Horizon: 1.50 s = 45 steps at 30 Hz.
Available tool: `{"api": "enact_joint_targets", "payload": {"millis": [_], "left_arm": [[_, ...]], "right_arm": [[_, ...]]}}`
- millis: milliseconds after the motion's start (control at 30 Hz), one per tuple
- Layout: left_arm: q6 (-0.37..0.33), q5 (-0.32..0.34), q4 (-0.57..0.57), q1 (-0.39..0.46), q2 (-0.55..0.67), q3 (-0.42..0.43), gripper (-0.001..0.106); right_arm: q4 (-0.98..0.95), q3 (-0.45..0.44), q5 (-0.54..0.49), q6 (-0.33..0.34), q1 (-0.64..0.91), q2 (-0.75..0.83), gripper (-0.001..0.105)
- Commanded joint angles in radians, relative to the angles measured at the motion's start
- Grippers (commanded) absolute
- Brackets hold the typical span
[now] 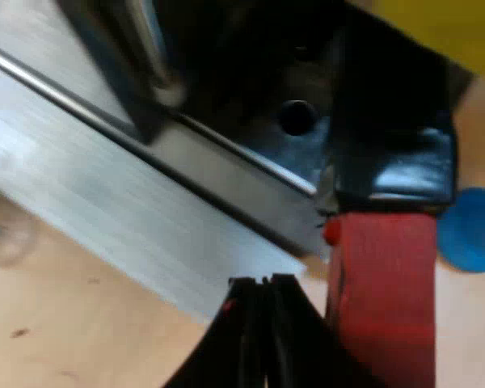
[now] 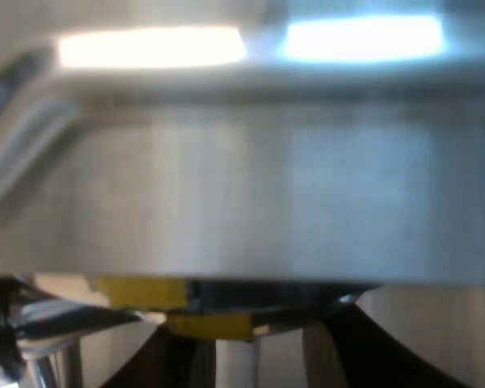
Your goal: Put the handle in the coffee machine
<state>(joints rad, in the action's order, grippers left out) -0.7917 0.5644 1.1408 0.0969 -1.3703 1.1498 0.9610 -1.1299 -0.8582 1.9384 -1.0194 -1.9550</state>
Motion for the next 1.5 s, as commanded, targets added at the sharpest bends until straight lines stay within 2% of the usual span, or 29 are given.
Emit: {"api": "enact_joint_targets", "payload": {"millis": [33,267,333,500,800,933,1067,1233,1500], "left_arm": [[-0.012,0.052,0.051,-0.004,0.005,0.006,0.0],[-0.012,0.122,0.137,-0.009,0.005,0.006,0.0],[-0.012,0.17,0.147,-0.009,0.005,0.006,0.0],[-0.02,0.197,0.162,-0.012,0.005,-0.002,0.0],[-0.049,0.197,0.162,-0.012,0.007,-0.079,0.0],[-0.065,0.205,0.164,-0.032,0.015,-0.081,0.0],[-0.072,0.205,0.167,-0.084,0.04,-0.081,0.0],[-0.114,0.189,0.167,-0.15,0.06,-0.081,0.0],[-0.132,0.167,0.167,-0.152,0.077,-0.081,0.0]], "right_arm": [[0.136,-0.035,-0.01,0.015,0.003,0.034,0.03],[0.161,-0.035,-0.01,0.018,0.003,0.034,0.03],[0.164,-0.035,-0.01,0.018,0.003,0.034,0.03],[0.164,-0.035,-0.01,0.058,0.003,0.034,0.03],[0.164,-0.035,-0.01,0.058,0.003,0.041,0.03],[0.164,-0.035,-0.01,0.058,0.003,0.041,0.03],[0.164,-0.035,-0.01,0.058,-0.003,0.041,0.03],[0.162,-0.03,-0.02,0.063,-0.01,0.048,0.03],[0.157,-0.03,-0.021,0.063,-0.013,0.061,0.03]]}}
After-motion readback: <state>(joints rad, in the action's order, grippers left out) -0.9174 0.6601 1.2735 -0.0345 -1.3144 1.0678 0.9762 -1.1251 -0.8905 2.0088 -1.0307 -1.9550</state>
